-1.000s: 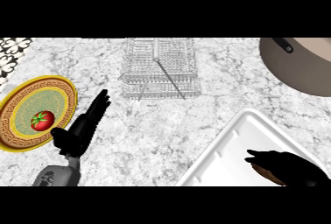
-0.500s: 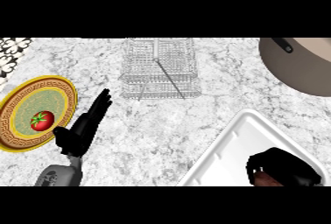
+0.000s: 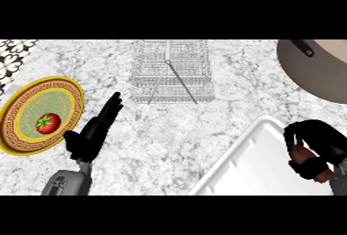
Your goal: Pick the sweet potato from the tray and place it in the tiered basket
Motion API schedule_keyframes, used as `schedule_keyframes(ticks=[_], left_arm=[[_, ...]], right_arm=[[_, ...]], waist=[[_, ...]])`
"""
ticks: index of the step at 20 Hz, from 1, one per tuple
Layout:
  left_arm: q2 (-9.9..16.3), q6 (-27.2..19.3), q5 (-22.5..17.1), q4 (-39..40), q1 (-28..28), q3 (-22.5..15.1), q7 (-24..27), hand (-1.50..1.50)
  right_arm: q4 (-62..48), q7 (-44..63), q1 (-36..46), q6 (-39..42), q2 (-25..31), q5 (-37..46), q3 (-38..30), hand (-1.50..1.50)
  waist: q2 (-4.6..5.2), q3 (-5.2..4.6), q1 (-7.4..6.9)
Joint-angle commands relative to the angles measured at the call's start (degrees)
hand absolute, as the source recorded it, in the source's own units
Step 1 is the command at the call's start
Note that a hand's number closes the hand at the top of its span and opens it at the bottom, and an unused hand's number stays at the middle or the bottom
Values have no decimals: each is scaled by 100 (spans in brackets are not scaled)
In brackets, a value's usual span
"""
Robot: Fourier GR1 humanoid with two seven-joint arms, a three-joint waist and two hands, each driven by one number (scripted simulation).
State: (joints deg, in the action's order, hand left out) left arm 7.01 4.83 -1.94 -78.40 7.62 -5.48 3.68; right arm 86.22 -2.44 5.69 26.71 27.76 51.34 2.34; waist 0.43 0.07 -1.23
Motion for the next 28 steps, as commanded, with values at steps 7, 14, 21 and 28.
schedule_keyframes(ticks=[7,14,21,28], left_arm=[[-17,51,-42,131,69,107,126,0],[99,217,-132,233,-82,243,267,0],[-18,147,105,235,-251,113,478,0],[-99,35,159,14,-34,60,42,0]], right_arm=[[-1374,183,1832,-837,-268,-687,-1518,150],[-221,671,2560,-668,-891,-1480,-1650,150],[-260,2051,3963,-164,-1083,-1914,-1602,150],[-1275,3415,5992,12,-1290,-2050,-1575,150]], waist=[[-29,-4,60],[-55,-12,118],[-45,-12,84],[-38,-13,20]])
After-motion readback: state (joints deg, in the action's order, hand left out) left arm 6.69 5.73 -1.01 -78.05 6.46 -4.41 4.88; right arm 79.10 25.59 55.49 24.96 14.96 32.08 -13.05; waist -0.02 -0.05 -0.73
